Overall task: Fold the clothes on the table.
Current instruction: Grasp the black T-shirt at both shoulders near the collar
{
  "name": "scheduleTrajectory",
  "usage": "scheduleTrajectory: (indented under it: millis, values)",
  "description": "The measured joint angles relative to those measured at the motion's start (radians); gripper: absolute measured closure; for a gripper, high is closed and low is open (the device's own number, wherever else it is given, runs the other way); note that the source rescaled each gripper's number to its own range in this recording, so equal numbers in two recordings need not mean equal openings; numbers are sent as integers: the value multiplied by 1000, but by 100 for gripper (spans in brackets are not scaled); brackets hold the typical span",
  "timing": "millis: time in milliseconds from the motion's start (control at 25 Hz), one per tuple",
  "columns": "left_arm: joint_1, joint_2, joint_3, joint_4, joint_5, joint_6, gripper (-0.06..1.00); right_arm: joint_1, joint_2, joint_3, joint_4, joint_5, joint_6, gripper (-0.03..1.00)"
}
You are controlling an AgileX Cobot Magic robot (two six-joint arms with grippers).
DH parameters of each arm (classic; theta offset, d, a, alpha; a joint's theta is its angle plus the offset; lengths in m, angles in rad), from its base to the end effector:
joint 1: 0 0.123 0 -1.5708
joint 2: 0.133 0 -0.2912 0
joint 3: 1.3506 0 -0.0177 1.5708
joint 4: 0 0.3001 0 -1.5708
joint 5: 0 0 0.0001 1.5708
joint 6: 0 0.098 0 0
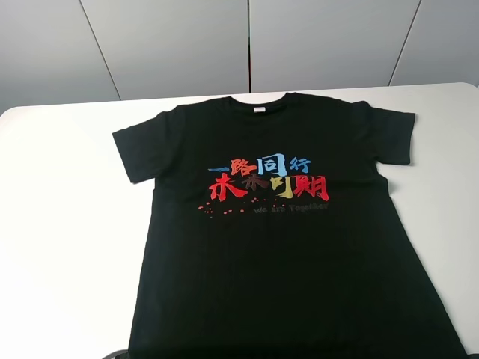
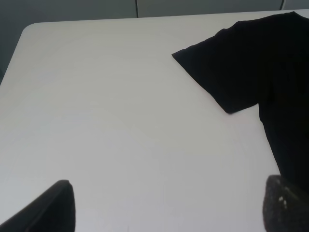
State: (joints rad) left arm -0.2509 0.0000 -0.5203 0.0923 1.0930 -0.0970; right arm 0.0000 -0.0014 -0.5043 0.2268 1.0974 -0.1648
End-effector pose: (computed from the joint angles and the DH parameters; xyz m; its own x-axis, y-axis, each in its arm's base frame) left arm 0.0350 -0.0007 0.3019 -0.4595 0.0618 -0.8860 0.1525 0.9883 -0.0102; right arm 0.0348 0.0196 0.2980 -0.4626 -0.0587 -0.8846 -0.2043 0.9780 0.0419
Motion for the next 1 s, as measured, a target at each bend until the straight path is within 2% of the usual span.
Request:
scheduleTrajectory:
  millis: [1000]
  values:
    - [0,0,0,0,0,0,-6,0,0,0,0,0,0,-3]
